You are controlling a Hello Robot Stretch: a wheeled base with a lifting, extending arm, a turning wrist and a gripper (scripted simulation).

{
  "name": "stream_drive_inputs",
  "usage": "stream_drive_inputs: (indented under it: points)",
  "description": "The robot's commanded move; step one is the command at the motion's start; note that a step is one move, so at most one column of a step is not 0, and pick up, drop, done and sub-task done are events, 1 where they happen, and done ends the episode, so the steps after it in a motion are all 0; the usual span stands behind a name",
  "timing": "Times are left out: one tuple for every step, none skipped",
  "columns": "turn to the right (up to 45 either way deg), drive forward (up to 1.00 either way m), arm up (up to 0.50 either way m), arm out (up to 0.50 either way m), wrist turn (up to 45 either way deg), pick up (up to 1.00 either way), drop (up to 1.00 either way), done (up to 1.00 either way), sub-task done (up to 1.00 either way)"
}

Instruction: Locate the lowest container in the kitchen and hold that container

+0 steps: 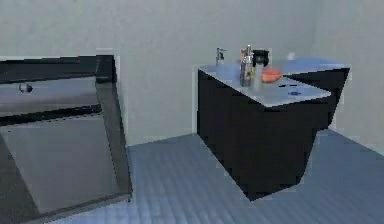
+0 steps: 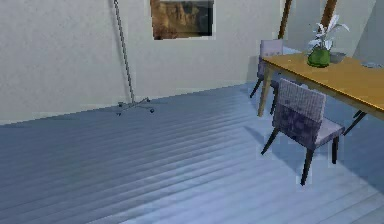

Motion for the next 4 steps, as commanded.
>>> stream_drive_inputs:
  points:
    - [3.0,0.00,0.00,0.00,0.0,0.00,0.00,0.00,0.00]
    - [0.0,1.00,0.00,0.00,0.0,0.00,0.00,0.00,0.00]
    - [0.0,0.20,0.00,0.00,0.0,0.00,0.00,0.00,0.00]
    - [45.0,0.00,0.00,0.00,0.0,0.00,0.00,0.00,0.00]
